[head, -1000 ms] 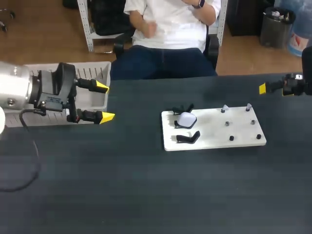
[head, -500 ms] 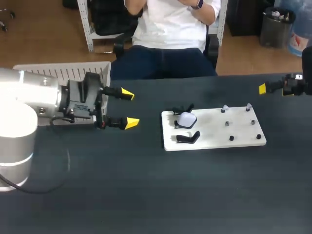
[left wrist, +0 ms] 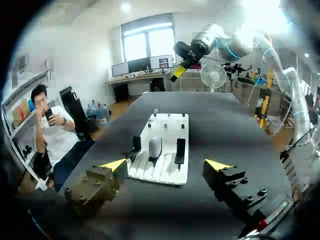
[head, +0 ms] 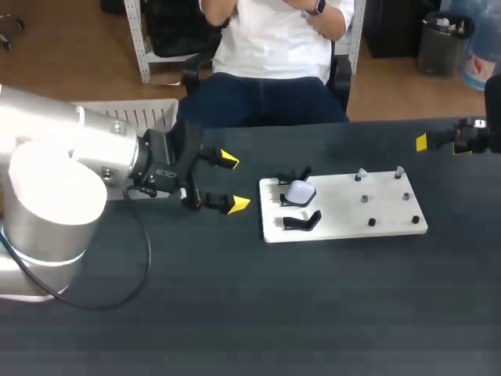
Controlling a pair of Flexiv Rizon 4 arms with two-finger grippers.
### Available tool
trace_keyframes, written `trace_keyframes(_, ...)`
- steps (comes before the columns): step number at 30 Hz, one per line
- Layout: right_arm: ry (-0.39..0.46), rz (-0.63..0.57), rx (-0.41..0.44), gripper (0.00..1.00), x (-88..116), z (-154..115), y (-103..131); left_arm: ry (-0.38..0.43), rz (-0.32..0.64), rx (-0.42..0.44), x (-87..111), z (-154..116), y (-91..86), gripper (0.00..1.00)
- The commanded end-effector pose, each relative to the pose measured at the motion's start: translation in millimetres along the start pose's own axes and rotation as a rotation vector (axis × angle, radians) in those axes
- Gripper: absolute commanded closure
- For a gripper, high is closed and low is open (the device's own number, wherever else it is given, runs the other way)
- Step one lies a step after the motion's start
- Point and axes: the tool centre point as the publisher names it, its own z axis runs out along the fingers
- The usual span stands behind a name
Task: Pick up each earbud case from the left stands, insert the matching earbuds, close the lid, and place the case in the box.
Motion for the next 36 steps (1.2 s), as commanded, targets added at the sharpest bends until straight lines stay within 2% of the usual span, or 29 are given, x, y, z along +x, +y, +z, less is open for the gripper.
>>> trace_keyframes(1, 0.0, -0.001, 0.001, 0.0, 0.3, -0.2, 0.0, 0.021, -0.001, 0.004, -1.3, 0.9, 1.3, 0.0)
trace_keyframes(10, 0.0, -0.001, 0.001, 0.0, 0.3, -0.2, 0.0, 0.021, -0.001, 0.004, -1.3, 0.9, 1.3, 0.0)
trace_keyframes(23, 0.0, -0.001, 0.001, 0.0, 0.3, -0.2, 0.0, -0.053, 0.027, 0.072, 17.4, 30.0, 12.0, 0.0)
trace_keyframes(36, 0.0, -0.001, 0.001, 0.0, 0.3, -0.2, 0.0, -0.079, 0.029, 0.114, 10.1, 62.4, 5.6, 0.0)
